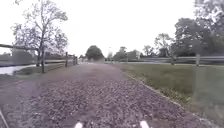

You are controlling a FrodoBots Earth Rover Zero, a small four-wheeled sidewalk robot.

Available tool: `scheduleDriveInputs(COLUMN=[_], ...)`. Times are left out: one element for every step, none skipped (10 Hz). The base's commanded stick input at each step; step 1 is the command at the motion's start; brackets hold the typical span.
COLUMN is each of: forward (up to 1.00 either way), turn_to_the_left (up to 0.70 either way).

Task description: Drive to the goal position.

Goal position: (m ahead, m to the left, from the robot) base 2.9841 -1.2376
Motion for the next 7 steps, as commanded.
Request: scheduleDriveInputs(forward=[0.7,0.7,0.7,0.7,0.7,0.7,0.7], turn_to_the_left=[0.0,0.0,0.0,0.0,0.0,0.0,0.0])
